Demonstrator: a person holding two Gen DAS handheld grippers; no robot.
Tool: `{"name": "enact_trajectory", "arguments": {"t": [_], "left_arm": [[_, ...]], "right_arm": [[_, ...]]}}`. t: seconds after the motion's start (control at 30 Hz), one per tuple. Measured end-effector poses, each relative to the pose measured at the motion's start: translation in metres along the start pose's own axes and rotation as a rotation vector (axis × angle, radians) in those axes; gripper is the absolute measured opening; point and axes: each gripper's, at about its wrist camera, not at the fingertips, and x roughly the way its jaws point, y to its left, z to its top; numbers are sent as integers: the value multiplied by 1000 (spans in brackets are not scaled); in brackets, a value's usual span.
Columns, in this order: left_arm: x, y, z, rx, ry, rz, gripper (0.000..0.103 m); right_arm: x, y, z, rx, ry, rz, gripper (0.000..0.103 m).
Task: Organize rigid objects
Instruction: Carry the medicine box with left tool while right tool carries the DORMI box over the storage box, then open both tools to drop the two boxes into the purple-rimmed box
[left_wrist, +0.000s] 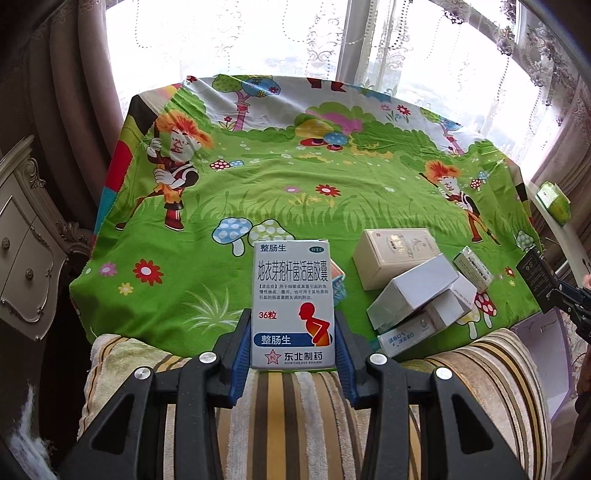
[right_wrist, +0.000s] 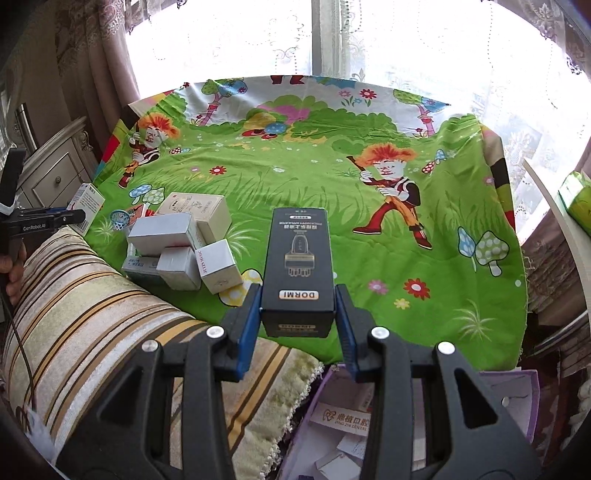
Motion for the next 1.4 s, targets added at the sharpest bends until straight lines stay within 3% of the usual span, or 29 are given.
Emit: {"name": "enact_trajectory", "arguments": {"t": [0.17,0.6,0.93,1.4], "left_arm": [[-3,-37,-2,53,7,-78,41],[-8,-153,-18,235,63,-305,41],[-14,-251,-50,434,134,-464,41],[-24,-344,-92,614,240,-623,42]], "right_arm": [[-25,-16,-32,59,8,-83,43],[-68,-61,-124,269,71,-196,43],[-89,-84,-161,355,112,-307,43],[-107,-119,-194,496,115,-357,43]]}}
